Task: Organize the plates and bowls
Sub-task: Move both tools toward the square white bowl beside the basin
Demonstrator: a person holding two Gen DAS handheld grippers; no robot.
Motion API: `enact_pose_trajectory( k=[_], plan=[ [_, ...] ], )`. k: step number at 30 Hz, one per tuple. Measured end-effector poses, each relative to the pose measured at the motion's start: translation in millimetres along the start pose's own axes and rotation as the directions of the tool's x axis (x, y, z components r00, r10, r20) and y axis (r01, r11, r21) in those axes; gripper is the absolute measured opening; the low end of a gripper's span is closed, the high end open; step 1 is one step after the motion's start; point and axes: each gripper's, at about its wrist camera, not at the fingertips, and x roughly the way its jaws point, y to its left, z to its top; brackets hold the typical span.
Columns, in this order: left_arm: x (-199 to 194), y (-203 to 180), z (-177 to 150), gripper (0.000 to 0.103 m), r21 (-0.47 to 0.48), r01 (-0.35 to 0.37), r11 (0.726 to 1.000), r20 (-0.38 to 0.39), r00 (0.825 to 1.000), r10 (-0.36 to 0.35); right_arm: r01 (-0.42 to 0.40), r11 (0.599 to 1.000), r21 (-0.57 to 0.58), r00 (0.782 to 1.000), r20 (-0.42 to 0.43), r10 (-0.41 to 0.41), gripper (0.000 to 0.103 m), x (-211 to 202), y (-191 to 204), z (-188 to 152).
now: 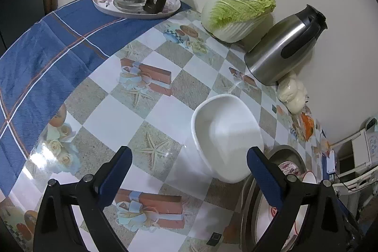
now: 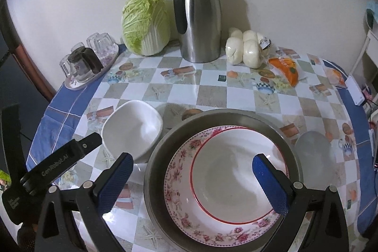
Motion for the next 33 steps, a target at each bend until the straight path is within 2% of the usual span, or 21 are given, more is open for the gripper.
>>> enact_pose_trajectory(
  k=[17, 29, 33],
  plan=[
    [7.3, -1.4, 6.5, 0.098, -0.006, -0.012, 1.0, -0.018, 1.0, 0.012, 0.062, 0.998, -0.01, 0.997, -0.052, -0.063, 0.102, 8.6, 8.4, 25.0],
    [14.7, -0.1, 12.8, 0.097, -0.023, 0.002, 1.0, -0.025, 1.0, -0.002, 0.127, 0.988, -0.092, 0.989, -0.062, -0.133, 0.102, 14.8, 24.8, 44.1],
    [18.7, 1.3, 13.4, 0.097, -0.032, 0.002, 0.999, -0.034, 0.999, -0.003, 0.12, 0.987, -0.111, 0.99, -0.067, -0.128, 0.102, 21.8, 31.8, 51.4]
  ],
)
